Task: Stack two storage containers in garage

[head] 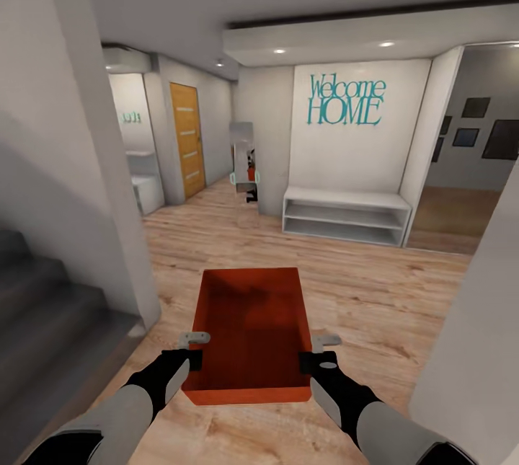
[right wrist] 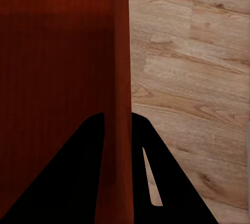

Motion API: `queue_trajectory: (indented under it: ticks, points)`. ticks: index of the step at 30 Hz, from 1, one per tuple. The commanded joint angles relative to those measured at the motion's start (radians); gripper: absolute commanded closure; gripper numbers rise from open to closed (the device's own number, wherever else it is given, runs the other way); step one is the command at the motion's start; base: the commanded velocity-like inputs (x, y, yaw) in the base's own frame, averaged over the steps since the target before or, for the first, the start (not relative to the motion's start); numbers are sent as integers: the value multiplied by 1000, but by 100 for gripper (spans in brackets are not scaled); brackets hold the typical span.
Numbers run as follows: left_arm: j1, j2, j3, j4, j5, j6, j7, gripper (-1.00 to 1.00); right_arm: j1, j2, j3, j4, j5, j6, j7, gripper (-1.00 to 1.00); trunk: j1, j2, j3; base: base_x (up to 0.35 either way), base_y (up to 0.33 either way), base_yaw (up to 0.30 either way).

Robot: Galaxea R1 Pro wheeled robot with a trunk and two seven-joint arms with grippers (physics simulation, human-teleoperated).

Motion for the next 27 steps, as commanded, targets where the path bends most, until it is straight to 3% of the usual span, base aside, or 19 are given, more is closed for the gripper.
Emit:
queue_trajectory:
  ticks: [1,27]
  points:
    - [0,13,0,0,5,6,5,100,-2,-1,-14,-38,3,-13,-4,100,1,-2,-2,324,0,0]
    - [0,13,0,0,5,6,5,100,-2,-2,-14,-38,3,-13,-4,100,1,-2,-2,324,0,0]
